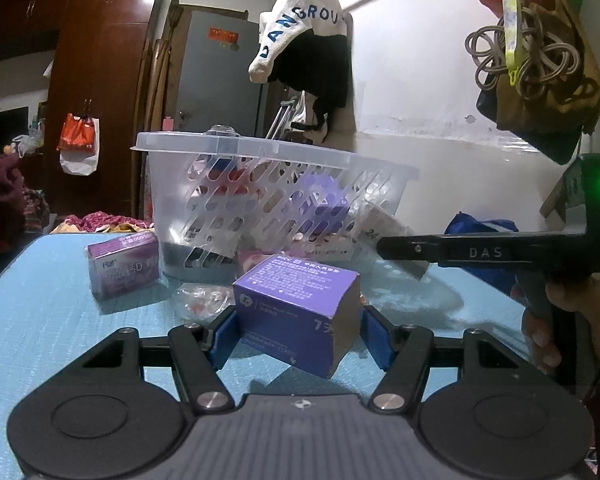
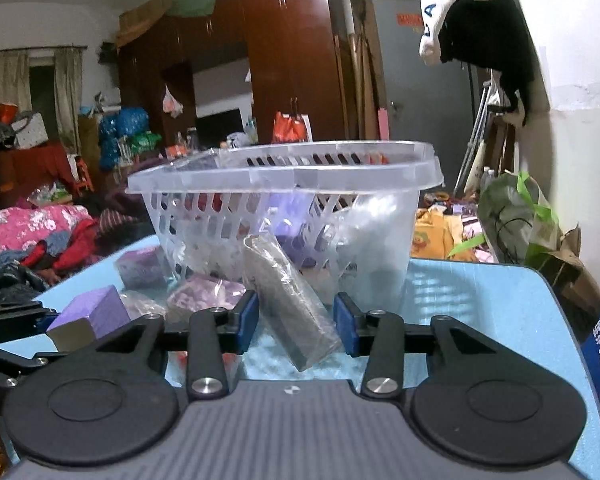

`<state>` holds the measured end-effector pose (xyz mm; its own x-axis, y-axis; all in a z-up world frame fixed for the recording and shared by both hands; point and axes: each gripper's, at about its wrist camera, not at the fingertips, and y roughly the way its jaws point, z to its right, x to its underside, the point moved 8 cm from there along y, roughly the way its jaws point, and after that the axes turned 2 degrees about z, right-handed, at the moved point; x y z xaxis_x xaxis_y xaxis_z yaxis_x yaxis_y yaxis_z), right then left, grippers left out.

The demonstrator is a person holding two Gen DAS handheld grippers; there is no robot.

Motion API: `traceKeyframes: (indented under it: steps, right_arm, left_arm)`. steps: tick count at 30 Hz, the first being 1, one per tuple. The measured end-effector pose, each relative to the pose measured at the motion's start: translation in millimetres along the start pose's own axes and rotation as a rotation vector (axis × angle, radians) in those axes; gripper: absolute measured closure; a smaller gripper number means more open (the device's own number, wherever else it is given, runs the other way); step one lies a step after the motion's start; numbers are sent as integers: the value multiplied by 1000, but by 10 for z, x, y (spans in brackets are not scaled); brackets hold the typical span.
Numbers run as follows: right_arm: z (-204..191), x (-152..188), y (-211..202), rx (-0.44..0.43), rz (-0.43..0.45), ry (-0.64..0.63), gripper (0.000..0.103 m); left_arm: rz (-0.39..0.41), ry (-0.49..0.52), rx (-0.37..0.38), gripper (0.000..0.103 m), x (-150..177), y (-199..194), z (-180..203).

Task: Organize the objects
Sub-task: 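Grasp the purple box with the left gripper while the right grasps the silver wrapped pack, then carry both items over the basket and open both grippers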

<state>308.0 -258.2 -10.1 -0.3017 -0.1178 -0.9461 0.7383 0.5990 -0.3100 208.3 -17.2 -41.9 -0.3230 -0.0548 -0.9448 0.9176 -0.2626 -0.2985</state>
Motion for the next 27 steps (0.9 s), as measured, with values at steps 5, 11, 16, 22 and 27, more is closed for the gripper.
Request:
traceKeyframes:
  steps: [5,11,16,22,27]
  right_arm:
    - [2,-31,-48,-21,46,24,58]
    - [-11,-48,-78,-25,78,34,59]
    - [-79,-57,-127,-9,115,-3,59]
    - [-72,-89,-219,8,182,1,60]
    - [-22,-182,-378,24,284,46,60]
  left_arm:
    - [20,-14,8,35,-5,-17,-19]
    - [59,-45,16,35,-15,-69,-67]
    - [64,-32,16,35,-20,-79,-60]
    - [94,-30,29,35,-37,-118,-64]
    - [166,-19,56,35,-388,-213,4]
